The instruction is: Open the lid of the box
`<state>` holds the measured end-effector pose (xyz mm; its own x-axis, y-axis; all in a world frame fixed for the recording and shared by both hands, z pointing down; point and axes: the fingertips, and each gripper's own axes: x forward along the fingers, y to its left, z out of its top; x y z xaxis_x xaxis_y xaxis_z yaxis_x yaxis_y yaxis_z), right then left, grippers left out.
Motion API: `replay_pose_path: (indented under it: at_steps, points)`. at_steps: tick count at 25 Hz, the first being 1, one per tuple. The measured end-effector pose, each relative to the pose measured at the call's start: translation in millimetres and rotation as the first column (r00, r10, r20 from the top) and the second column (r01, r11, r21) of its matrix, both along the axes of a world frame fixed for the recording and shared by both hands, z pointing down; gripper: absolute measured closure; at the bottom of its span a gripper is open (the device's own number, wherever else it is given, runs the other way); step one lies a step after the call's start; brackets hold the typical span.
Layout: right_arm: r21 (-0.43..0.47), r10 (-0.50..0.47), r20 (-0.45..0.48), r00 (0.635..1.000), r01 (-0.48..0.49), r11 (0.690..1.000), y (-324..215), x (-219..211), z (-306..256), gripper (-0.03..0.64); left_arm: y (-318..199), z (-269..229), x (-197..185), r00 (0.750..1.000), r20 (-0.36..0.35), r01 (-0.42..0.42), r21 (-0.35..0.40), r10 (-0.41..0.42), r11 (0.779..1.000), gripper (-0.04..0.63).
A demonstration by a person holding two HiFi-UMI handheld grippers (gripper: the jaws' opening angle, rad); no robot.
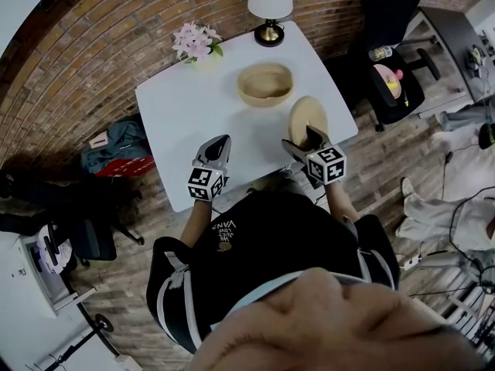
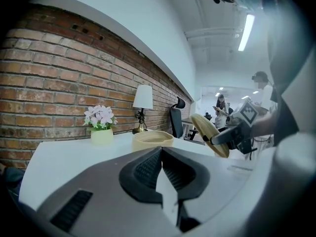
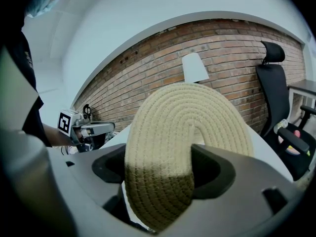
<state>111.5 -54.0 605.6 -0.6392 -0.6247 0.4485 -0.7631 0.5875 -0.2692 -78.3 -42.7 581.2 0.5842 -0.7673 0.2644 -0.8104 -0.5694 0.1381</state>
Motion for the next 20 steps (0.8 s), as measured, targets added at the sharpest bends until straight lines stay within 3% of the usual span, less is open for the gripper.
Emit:
replay_pose_path:
  at_steps: [20]
  points:
    - [0.005,0.01,-0.004,1.0,-0.01,1.0,31,-15,4,0.267,38,7,-16,1.0,-0.029,0.0,-0.002,0.0,1.0,0.583]
